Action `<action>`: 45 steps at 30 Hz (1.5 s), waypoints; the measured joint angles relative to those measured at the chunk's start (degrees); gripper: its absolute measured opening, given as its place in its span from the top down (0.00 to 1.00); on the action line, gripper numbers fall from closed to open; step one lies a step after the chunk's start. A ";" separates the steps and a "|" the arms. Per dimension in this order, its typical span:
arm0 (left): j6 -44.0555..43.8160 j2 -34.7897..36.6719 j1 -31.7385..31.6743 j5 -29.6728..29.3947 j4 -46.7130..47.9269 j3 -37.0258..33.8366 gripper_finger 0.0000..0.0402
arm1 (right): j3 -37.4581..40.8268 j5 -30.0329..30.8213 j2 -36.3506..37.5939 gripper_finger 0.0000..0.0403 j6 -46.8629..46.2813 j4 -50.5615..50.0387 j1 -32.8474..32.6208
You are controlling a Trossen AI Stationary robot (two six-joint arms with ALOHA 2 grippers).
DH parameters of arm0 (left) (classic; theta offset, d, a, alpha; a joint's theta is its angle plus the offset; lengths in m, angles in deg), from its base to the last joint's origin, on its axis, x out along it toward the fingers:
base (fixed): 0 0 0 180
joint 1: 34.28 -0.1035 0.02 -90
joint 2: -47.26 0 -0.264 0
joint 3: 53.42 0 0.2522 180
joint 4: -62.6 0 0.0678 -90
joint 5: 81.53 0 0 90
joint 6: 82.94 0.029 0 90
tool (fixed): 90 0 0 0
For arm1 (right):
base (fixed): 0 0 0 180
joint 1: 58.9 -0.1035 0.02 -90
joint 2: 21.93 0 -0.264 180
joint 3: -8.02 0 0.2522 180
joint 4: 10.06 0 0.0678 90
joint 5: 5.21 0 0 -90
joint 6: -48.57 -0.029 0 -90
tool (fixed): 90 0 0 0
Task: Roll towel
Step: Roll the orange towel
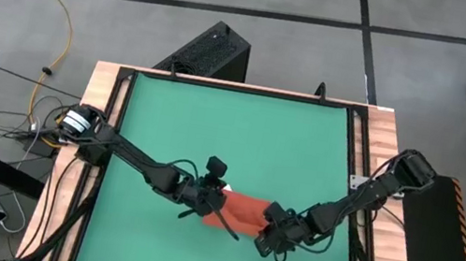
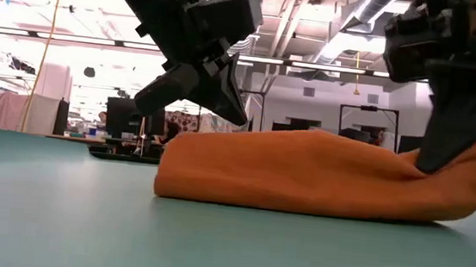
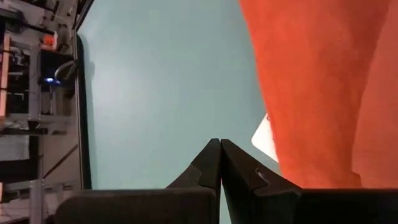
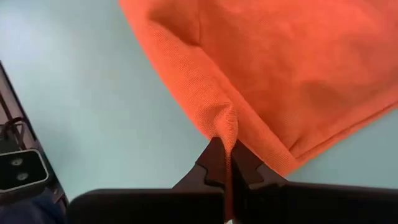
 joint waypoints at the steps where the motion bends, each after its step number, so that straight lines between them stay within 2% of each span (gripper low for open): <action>1: 0.02 0.00 0.00 0.62 0.01 0.01 1.00 | 0.00 -0.47 0.00 0.97 0.57 -0.17 0.55; 6: -1.48 0.00 -0.24 9.12 -0.21 0.02 1.00 | 0.00 -1.26 0.00 0.97 3.68 -0.36 2.85; 11: -2.33 0.01 -0.34 10.54 -0.32 0.02 1.00 | 0.00 -2.84 0.00 0.97 5.53 -0.28 4.81; 17: -4.59 0.02 0.50 21.40 1.56 0.07 1.00 | 0.00 -2.87 0.00 0.98 7.31 -0.29 5.69; 23: -7.20 -0.31 3.26 23.29 2.07 0.10 1.00 | 0.00 -2.90 0.00 0.98 8.50 -0.25 5.69; 30: -15.41 -0.48 3.18 23.17 12.57 0.09 1.00 | 0.00 -2.90 0.00 0.98 9.25 -0.23 5.83; 33: -17.20 -0.50 3.19 25.98 14.37 0.09 1.00 | 0.00 -2.90 0.00 0.98 9.76 -0.02 6.32; 38: -17.00 -0.50 3.55 33.04 12.29 0.09 1.00 | 0.00 -2.90 0.00 0.98 9.79 0.26 8.04; 45: -15.01 -0.52 3.89 33.44 12.05 0.09 1.00 | 0.00 -2.92 0.00 0.98 11.83 2.72 10.22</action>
